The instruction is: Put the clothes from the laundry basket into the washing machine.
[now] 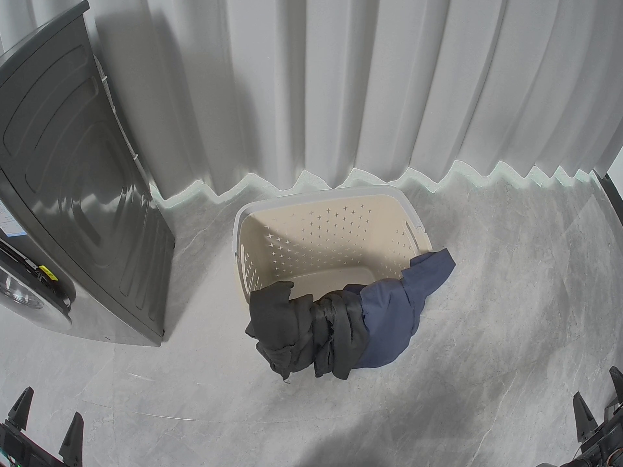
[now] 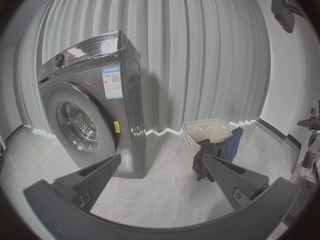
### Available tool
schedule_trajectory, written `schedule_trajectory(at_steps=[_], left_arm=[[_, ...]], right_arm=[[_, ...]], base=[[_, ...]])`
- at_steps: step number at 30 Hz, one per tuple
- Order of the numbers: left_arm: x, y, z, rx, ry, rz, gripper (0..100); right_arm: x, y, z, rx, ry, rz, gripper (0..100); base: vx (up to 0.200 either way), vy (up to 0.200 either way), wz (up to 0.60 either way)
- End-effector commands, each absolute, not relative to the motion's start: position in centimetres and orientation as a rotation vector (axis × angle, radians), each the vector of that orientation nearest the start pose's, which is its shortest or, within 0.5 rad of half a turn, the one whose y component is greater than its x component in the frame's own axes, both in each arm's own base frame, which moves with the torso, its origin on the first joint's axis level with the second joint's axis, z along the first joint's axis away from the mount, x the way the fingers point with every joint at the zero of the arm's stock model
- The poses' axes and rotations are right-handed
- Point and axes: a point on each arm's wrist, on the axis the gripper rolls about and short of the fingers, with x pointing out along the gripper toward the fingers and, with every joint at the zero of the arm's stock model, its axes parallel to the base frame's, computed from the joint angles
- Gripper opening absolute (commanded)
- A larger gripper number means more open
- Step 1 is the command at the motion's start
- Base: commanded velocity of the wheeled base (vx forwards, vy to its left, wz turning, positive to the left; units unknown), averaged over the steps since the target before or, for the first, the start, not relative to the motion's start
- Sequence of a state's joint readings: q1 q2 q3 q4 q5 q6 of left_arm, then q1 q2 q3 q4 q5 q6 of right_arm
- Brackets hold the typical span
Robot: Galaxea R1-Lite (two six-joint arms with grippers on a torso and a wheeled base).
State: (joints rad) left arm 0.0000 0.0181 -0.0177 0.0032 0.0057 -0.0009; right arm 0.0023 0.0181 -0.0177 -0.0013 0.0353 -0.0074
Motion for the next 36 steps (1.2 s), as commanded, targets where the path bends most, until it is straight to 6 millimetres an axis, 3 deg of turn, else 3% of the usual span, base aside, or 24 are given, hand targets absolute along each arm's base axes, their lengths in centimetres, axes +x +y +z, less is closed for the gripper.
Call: schedule_trajectory(at_steps=[1, 4, 36], left_arm=[[-2.28, 0.01, 7.53, -0.002, 0.002, 0.006, 100], [-2.28, 0.01, 7.52, -0.002, 0.003, 0.006, 100], [-2.28, 0.01, 7.53, -0.002, 0.002, 0.006, 100]], right_arm=[[-2.28, 0.08, 7.56, -0.008, -0.002, 0.040, 100], [-2.28, 0.07, 7.56, -0.008, -0.002, 0.038, 100], [-2.28, 0.07, 7.56, -0.008, -0.002, 0.038, 100]], base=[[0.200, 0.000, 0.00], [0.200, 0.000, 0.00], [0.013, -0.019, 0.00]])
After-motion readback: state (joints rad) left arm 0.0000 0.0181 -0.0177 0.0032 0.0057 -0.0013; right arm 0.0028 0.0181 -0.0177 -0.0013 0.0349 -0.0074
